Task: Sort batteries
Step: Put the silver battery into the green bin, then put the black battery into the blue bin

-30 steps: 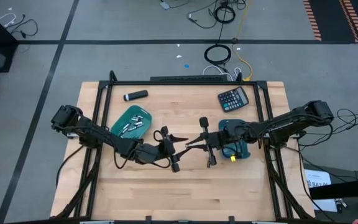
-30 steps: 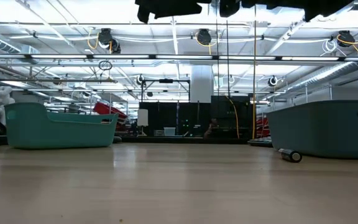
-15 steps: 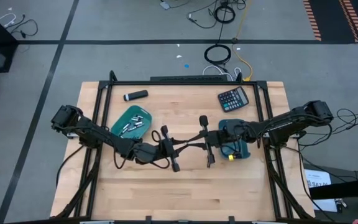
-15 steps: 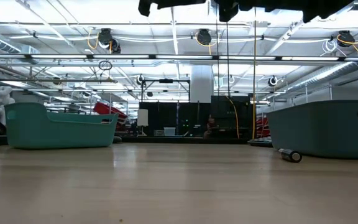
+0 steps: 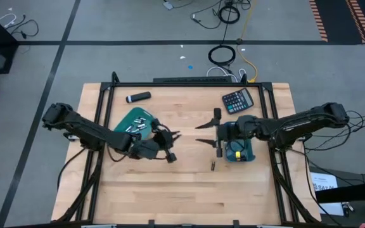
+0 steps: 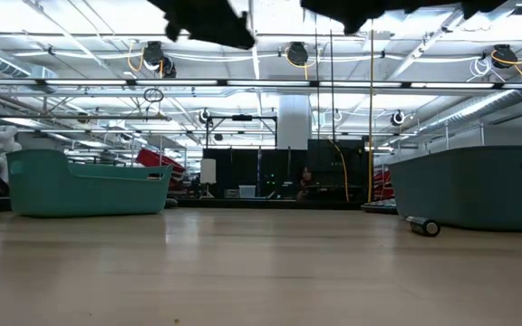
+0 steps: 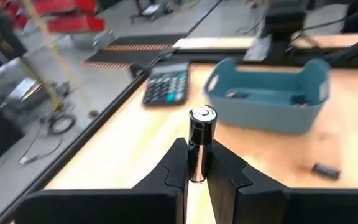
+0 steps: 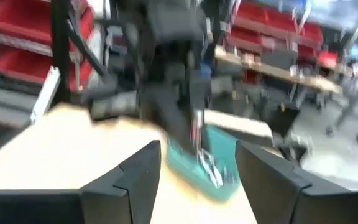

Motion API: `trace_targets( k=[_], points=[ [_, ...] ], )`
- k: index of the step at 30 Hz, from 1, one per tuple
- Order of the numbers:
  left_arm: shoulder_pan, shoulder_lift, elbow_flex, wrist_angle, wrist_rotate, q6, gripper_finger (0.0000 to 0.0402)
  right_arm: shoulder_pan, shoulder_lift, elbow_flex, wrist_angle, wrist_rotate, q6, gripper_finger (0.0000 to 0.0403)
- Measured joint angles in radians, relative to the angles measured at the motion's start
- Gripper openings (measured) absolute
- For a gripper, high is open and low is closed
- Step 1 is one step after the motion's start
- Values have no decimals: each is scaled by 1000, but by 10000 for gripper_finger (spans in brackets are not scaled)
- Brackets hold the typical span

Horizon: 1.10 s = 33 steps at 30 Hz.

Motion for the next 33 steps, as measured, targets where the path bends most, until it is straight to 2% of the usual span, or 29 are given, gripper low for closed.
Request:
trace_targets(
  k=[4, 8, 12, 16, 18, 21, 23, 27, 30, 33],
  points=[
    [18, -79, 0, -268, -20, -122, 36, -17, -67, 0, -184, 22, 46, 196],
    [43, -148, 0, -574, -32, -302, 36, -14, -80, 0, -319, 23, 85, 183],
    [68, -183, 0, -891, -32, -525, 36, 7, -73, 0, -348, 23, 112, 171],
    [91, -193, 0, -1089, 0, -677, 37, 26, -69, 0, -336, 22, 114, 165],
    [109, -194, 0, -1190, 17, -755, 52, 27, -69, 0, -330, 22, 116, 165],
    [148, -182, 0, -1346, 70, -842, 100, 26, -69, 0, -331, 23, 125, 164],
    [160, -175, 0, -1391, 98, -851, 141, 27, -69, 0, -331, 23, 130, 164],
    [171, -174, 0, -1360, 113, -808, 220, 26, -65, 0, -366, 35, 151, 164],
    [181, -174, 0, -1284, 154, -790, 259, 26, -51, 1, -516, 61, 147, 164],
    [177, -174, 0, -1109, 260, -704, 272, 46, -39, 1, -703, -76, 121, 164]
  ],
)
